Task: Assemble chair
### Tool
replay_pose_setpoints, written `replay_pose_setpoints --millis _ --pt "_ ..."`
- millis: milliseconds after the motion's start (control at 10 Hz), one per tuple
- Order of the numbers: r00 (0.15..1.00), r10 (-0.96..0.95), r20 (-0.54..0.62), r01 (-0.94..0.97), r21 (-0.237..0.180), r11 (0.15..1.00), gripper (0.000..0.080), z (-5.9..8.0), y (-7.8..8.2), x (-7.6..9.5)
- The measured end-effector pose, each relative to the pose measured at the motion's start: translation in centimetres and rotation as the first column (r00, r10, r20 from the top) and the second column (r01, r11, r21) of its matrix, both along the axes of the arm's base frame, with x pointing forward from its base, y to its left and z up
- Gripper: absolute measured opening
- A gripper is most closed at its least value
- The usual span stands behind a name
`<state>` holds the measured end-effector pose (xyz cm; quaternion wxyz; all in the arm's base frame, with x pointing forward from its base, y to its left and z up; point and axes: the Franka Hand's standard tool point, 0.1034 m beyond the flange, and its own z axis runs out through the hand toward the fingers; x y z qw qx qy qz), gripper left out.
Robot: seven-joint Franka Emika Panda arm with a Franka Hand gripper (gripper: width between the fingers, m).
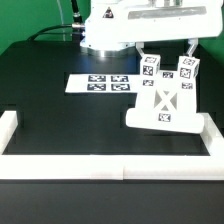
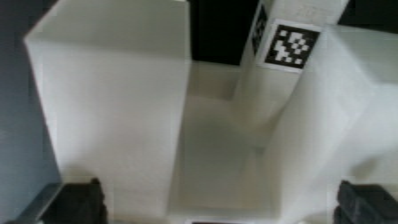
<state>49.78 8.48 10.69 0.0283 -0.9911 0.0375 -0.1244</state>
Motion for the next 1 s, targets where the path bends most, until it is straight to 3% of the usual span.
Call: replay_pose_setpoints --millis 200,600,1000 --pt "0.999 0.012 0.033 -0.012 -0.014 1.0 0.0649 -0.6 0.3 -0.5" --pt "0.993 0.025 0.119 -0.022 -0.033 0.999 0.0649 -0.6 0.5 0.2" --pt "0.991 0.031 0.129 -0.025 -0.051 0.998 0.0649 -0.6 -1.2 1.5"
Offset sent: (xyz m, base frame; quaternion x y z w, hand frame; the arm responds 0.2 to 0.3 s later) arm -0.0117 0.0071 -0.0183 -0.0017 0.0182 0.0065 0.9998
